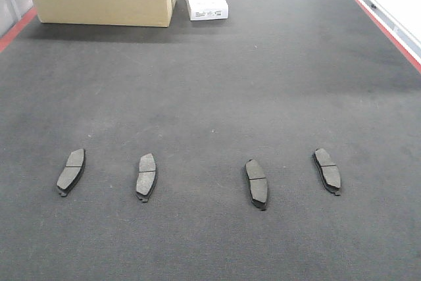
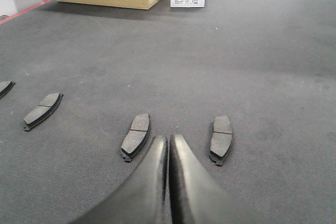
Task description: Move and align brake pads A on conveyor
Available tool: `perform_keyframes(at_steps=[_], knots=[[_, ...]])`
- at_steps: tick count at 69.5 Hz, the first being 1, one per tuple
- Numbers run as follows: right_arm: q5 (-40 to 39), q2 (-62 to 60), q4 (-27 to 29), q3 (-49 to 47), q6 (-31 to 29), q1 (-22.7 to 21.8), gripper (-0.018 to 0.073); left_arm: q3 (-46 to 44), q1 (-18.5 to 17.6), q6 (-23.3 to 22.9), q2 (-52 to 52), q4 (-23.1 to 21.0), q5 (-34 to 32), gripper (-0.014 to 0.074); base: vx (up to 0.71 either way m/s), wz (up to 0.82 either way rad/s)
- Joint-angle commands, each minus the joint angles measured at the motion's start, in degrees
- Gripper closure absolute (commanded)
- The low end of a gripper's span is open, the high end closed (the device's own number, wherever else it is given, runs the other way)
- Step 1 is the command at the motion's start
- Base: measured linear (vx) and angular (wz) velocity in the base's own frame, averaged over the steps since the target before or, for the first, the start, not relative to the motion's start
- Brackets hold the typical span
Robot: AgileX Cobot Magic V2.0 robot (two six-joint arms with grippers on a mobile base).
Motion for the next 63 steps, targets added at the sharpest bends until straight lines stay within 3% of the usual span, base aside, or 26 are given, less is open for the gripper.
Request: perform_keyframes(at_steps=[1,63], knots=[[-3.84,0.58,-0.6,-1.42,-0.56,-0.01,0.0571,2.24,0.03,-0.84,-5.99,-0.6,-5.27,0.0603,0.0,0.0],[-3.77,0.58,-0.69,-1.42,-0.56,-0.01,0.0571,2.01,0.03,-0.69,-5.59,0.28,-4.25,0.0603,0.0,0.0]])
